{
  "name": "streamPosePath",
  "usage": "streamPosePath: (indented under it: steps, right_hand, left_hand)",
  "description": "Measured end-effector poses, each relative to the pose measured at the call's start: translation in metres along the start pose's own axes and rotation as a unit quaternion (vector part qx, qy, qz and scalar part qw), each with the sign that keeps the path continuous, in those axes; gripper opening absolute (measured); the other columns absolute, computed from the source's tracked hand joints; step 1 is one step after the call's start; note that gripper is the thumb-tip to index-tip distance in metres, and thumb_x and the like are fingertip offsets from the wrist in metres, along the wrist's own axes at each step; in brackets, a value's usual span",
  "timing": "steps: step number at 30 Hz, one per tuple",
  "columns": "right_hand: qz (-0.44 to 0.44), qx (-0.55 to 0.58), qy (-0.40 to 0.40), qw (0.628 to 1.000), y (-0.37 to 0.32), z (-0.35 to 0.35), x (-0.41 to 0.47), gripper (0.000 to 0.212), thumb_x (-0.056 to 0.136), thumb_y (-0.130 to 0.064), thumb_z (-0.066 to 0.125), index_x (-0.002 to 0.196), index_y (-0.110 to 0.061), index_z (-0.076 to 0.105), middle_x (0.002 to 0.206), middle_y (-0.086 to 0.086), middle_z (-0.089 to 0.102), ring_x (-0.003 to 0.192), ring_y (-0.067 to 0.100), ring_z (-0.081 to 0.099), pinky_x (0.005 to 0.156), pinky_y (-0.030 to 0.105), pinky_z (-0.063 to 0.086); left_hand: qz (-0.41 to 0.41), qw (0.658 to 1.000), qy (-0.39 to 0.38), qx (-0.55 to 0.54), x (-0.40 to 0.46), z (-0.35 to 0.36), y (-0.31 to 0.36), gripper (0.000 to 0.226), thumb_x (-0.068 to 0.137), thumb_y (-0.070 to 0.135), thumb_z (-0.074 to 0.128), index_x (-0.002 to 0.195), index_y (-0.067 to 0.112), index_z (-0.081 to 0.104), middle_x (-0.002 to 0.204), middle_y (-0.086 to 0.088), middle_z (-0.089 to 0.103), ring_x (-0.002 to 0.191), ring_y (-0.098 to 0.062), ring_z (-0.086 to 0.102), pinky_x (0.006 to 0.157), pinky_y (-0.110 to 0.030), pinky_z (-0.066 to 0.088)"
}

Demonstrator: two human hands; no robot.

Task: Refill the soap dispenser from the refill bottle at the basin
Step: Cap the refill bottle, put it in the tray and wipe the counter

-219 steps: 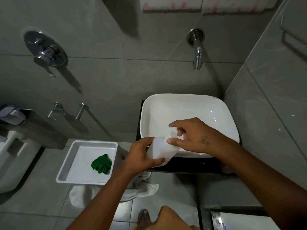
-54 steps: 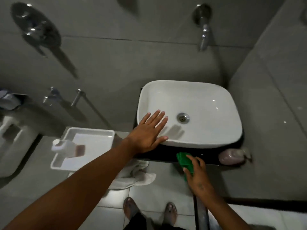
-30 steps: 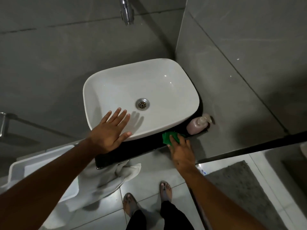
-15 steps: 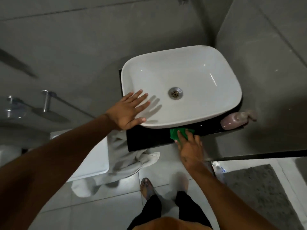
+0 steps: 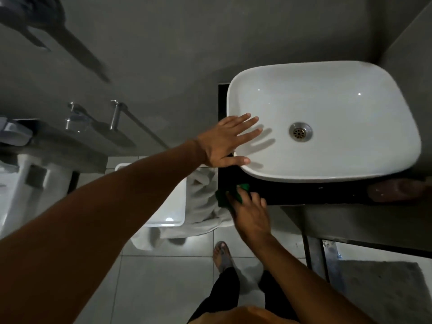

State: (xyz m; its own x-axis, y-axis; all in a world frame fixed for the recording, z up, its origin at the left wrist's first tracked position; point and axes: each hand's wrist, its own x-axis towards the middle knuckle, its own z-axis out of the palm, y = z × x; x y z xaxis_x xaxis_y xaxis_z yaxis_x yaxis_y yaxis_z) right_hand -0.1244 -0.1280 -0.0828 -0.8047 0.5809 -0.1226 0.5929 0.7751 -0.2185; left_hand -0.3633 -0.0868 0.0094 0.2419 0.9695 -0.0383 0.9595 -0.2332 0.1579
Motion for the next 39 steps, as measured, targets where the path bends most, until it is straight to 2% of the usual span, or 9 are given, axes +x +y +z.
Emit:
streamPosePath:
  steps: [5,8,11,15,19,24,26,32,39]
  right_hand:
    - [0.086,0.036,0.026,0.995,0.005,-0.002,0.009,0.047,0.084,-0.034,0.074,0.130,-0.029,0.066,0.135,0.008,0.062,0.094,0.036,0.057,0.078,0.042,0.048]
    - [0.020,0.016,-0.009,1.000,-0.019,0.000,0.012,0.045,0.094,-0.037,0.060,0.139,-0.034,0.056,0.144,0.005,0.054,0.102,0.034,0.054,0.083,0.042,0.044]
    - [-0.031,-0.008,-0.020,0.999,0.015,-0.002,-0.003,0.045,0.094,-0.039,0.059,0.139,-0.038,0.055,0.146,0.001,0.054,0.101,0.031,0.056,0.082,0.041,0.045]
    - [0.112,0.034,0.007,0.993,0.050,-0.016,-0.012,0.044,0.094,-0.043,0.062,0.138,-0.035,0.059,0.145,0.004,0.055,0.106,0.034,0.056,0.090,0.042,0.047]
    - [0.048,-0.003,-0.019,0.999,0.083,-0.026,-0.033,0.048,0.093,-0.040,0.061,0.140,-0.036,0.056,0.148,0.001,0.053,0.107,0.032,0.056,0.092,0.041,0.046]
    - [0.267,0.044,0.054,0.961,0.181,-0.043,-0.066,0.045,0.098,-0.043,0.056,0.142,-0.039,0.053,0.151,0.002,0.048,0.116,0.034,0.052,0.102,0.042,0.042]
    - [0.308,0.060,0.074,0.946,0.204,-0.046,-0.063,0.043,0.098,-0.042,0.057,0.140,-0.035,0.057,0.149,0.005,0.050,0.119,0.035,0.051,0.104,0.043,0.042]
    - [0.329,0.093,0.118,0.932,0.210,-0.040,-0.053,0.039,0.096,-0.038,0.061,0.133,-0.027,0.064,0.143,0.009,0.054,0.118,0.036,0.053,0.104,0.042,0.045]
    - [0.339,0.099,0.087,0.932,0.201,-0.045,-0.042,0.042,0.099,-0.039,0.054,0.139,-0.028,0.058,0.148,0.008,0.047,0.119,0.036,0.047,0.101,0.041,0.046]
  left_hand:
    - [0.007,1.000,0.008,0.001,-0.001,0.003,-0.006,0.087,0.096,0.068,0.038,0.163,0.016,0.021,0.170,-0.018,0.015,0.158,-0.036,0.010,0.125,-0.054,0.016]
    - [0.003,1.000,0.003,0.003,-0.001,0.004,-0.005,0.087,0.096,0.069,0.037,0.163,0.017,0.020,0.170,-0.018,0.015,0.158,-0.036,0.010,0.125,-0.054,0.016]
    - [0.005,1.000,0.007,0.012,-0.001,0.005,-0.006,0.087,0.096,0.069,0.036,0.163,0.017,0.020,0.170,-0.019,0.016,0.158,-0.037,0.011,0.125,-0.053,0.016]
    - [-0.023,1.000,0.008,0.006,-0.004,0.003,0.002,0.086,0.096,0.069,0.035,0.163,0.018,0.019,0.170,-0.018,0.013,0.159,-0.035,0.008,0.127,-0.052,0.012]
    - [-0.082,0.995,0.049,-0.019,-0.009,0.014,0.037,0.080,0.098,0.069,0.030,0.162,0.021,0.026,0.170,-0.015,0.016,0.159,-0.033,0.012,0.126,-0.055,0.010]
    - [-0.151,0.987,0.047,0.001,0.007,0.025,0.084,0.076,0.101,0.069,0.014,0.164,0.026,0.015,0.172,-0.013,0.005,0.160,-0.030,-0.001,0.126,-0.059,0.002]
    - [-0.149,0.988,0.040,0.019,0.021,0.026,0.097,0.075,0.102,0.068,0.011,0.164,0.025,0.014,0.171,-0.015,0.007,0.159,-0.031,-0.002,0.126,-0.058,0.004]
    - [-0.138,0.990,0.006,0.004,0.072,0.029,0.131,0.076,0.102,0.067,0.005,0.164,0.023,0.009,0.171,-0.017,0.003,0.159,-0.032,-0.008,0.127,-0.056,0.000]
    - [-0.142,0.990,-0.005,-0.008,0.085,0.030,0.137,0.078,0.101,0.069,0.004,0.164,0.023,0.008,0.171,-0.016,0.001,0.159,-0.031,-0.011,0.127,-0.055,-0.002]
